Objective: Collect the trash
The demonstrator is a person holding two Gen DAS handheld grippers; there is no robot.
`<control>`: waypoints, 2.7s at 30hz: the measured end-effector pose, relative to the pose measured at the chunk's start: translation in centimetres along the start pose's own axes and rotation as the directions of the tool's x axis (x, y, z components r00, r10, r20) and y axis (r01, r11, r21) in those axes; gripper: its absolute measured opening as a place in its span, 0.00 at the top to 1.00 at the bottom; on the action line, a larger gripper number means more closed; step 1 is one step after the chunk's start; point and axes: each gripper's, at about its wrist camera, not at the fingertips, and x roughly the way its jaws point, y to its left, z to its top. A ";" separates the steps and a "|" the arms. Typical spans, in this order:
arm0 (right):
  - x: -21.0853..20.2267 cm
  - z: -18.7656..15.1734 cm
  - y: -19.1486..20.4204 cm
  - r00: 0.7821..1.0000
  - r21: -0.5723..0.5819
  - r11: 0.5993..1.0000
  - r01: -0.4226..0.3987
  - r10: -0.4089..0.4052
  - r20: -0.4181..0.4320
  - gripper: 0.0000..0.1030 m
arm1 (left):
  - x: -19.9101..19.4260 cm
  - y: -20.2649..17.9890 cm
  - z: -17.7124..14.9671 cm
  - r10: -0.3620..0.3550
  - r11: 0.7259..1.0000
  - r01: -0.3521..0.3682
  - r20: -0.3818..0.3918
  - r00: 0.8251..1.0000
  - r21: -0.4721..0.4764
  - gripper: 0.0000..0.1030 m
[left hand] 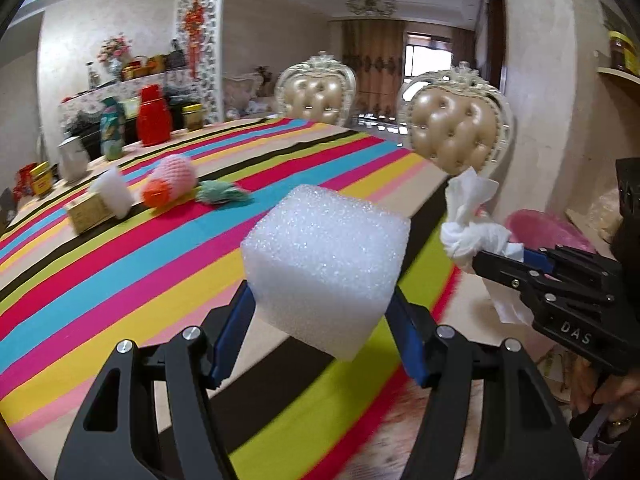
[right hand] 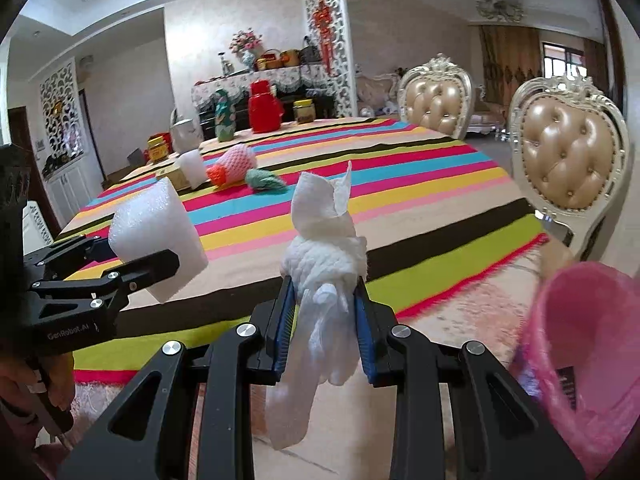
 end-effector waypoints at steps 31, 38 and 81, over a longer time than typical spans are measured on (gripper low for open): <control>-10.3 -4.5 -21.9 0.898 0.293 0.854 0.430 -0.439 -0.036 0.68 | 12.8 -26.1 5.6 -0.460 0.846 0.492 -0.187 0.868 0.205 0.38; -10.3 -3.8 -22.8 0.889 0.311 0.843 0.439 -0.457 -0.019 0.30 | 14.5 -26.7 5.0 -0.460 0.834 0.497 -0.198 0.866 0.238 0.16; 30.5 13.5 10.8 0.968 -0.127 0.991 -0.031 -0.002 -0.253 0.19 | 13.6 29.3 7.9 0.393 0.878 -0.415 -0.136 0.909 -0.237 0.05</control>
